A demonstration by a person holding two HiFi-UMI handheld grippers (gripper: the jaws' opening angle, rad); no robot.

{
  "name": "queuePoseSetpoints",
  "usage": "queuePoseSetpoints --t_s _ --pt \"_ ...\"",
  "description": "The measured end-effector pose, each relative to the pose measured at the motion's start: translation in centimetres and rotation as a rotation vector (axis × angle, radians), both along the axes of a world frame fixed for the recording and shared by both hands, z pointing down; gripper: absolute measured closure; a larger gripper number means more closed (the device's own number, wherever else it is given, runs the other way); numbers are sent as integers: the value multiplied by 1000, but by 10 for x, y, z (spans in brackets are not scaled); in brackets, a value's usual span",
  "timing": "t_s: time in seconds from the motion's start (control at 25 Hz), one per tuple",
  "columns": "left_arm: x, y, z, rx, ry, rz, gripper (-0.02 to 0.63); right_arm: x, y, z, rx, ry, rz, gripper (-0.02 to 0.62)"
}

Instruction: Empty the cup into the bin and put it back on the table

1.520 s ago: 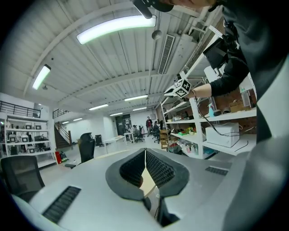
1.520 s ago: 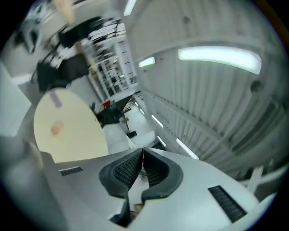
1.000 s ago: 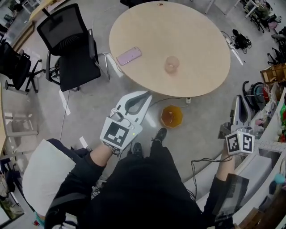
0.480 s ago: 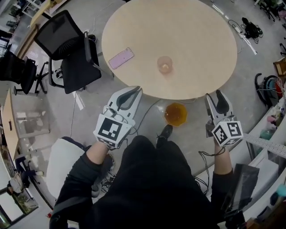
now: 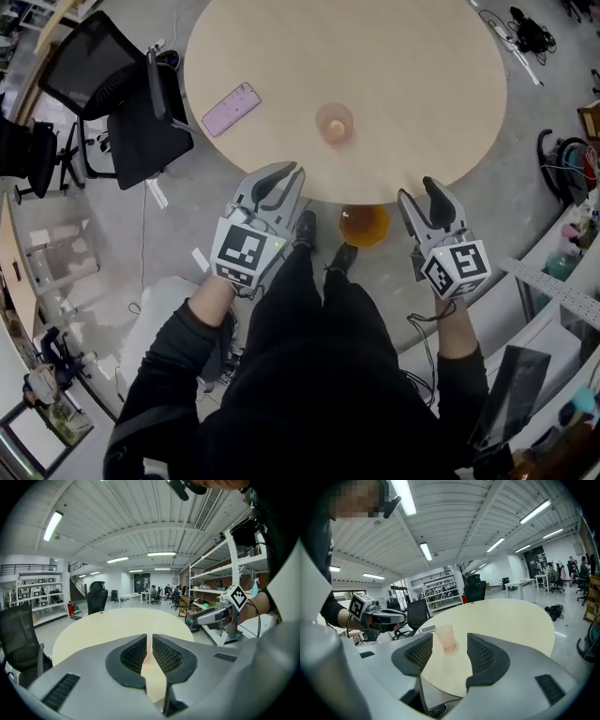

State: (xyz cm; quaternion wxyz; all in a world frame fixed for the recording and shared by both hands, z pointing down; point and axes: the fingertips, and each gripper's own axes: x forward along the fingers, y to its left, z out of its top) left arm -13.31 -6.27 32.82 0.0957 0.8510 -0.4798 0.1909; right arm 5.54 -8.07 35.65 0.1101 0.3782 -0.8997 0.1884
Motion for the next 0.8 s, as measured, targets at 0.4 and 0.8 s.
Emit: queuePoseSetpoints --t_s 0.4,0.8 --pt "-12 -63 87 -155 -2 163 376 -38 -44 48 -88 67 27 376" --pt "-8 -98 131 -181 -96 388 357 -86 -71 84 -37 217 -180 376"
